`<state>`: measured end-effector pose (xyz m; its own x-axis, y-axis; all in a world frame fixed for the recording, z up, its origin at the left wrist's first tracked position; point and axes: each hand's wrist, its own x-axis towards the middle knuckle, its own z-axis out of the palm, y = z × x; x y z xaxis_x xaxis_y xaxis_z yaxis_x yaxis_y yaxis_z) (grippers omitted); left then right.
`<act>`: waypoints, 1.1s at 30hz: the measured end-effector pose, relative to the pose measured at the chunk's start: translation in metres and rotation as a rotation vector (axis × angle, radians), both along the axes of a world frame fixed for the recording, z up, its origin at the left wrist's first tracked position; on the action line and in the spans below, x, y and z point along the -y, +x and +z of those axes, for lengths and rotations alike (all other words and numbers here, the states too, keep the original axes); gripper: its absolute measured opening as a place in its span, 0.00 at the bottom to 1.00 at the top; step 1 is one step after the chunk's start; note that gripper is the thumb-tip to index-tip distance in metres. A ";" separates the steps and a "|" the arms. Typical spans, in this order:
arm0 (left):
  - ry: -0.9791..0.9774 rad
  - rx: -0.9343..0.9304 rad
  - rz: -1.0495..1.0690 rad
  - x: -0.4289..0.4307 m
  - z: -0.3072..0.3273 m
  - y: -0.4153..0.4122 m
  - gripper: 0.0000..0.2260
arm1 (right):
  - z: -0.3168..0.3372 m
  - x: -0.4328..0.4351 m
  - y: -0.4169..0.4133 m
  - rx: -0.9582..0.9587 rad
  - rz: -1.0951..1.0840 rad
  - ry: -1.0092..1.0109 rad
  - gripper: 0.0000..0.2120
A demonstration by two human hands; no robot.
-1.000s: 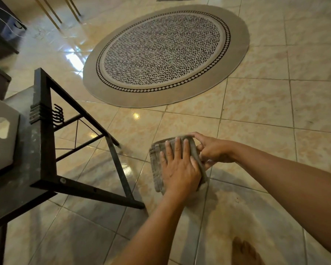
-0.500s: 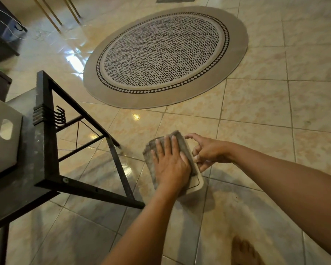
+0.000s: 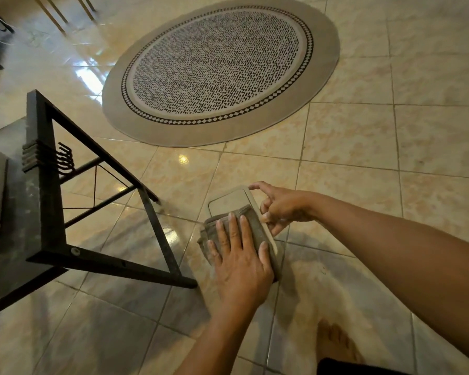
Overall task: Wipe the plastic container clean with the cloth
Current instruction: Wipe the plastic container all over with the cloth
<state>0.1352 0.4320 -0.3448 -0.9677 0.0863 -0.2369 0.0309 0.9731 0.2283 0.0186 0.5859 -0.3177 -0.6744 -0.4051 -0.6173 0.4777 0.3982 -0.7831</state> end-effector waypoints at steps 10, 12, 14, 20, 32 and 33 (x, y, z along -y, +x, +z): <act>0.014 0.058 -0.001 -0.018 0.003 0.000 0.30 | -0.001 -0.001 -0.003 0.000 0.041 0.006 0.45; 0.026 0.042 0.009 -0.017 -0.001 -0.016 0.31 | -0.002 -0.001 -0.004 0.000 0.053 0.003 0.45; 0.045 0.041 0.021 -0.009 -0.002 -0.031 0.31 | -0.004 0.000 -0.002 -0.008 0.038 0.001 0.44; 0.019 0.013 0.026 0.009 0.000 -0.009 0.28 | -0.004 -0.002 -0.003 -0.008 0.040 -0.013 0.42; -0.007 -0.055 -0.009 0.007 -0.011 -0.029 0.27 | -0.003 -0.001 -0.003 -0.004 0.028 -0.032 0.43; -0.007 -0.057 -0.034 0.000 -0.010 -0.028 0.28 | -0.003 -0.001 -0.004 -0.008 0.031 -0.028 0.43</act>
